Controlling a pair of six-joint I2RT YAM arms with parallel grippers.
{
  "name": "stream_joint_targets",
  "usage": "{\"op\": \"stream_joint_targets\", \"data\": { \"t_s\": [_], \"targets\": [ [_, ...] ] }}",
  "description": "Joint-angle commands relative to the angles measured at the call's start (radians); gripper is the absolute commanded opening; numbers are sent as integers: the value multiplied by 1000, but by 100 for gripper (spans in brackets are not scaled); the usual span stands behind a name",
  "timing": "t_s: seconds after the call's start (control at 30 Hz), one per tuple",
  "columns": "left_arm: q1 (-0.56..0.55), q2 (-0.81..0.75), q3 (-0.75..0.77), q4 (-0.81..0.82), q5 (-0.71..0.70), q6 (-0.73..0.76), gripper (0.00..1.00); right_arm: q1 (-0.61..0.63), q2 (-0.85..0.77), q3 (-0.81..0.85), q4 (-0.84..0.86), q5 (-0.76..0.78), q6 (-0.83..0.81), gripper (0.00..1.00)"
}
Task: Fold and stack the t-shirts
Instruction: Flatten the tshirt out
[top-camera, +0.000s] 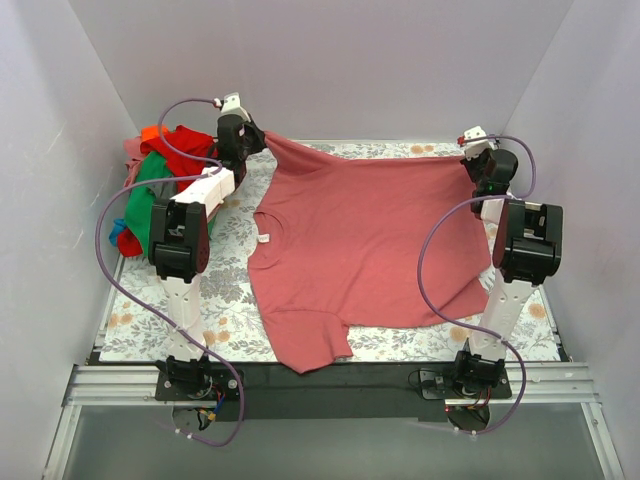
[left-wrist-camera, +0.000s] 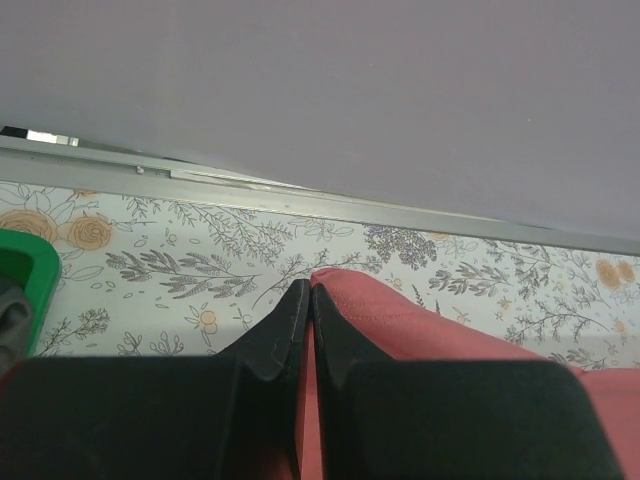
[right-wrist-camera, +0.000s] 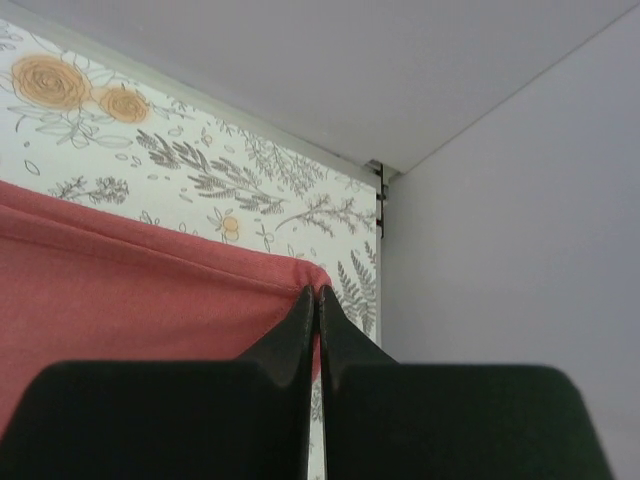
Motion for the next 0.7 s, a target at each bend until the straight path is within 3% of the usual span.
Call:
{"op": "stream_joint_targets", "data": {
  "t_s": [0.0, 0.2, 0.67],
  "targets": [
    [12, -21, 21, 12, -1, 22, 0, 0, 25, 64, 127, -65, -25, 1],
    [12, -27, 18, 6, 6, 20, 0, 3, 71, 93, 127, -145, -72, 1],
    [12, -140, -123, 37, 87, 12, 0, -1, -7, -95, 146, -226, -134, 1]
  ]
}}
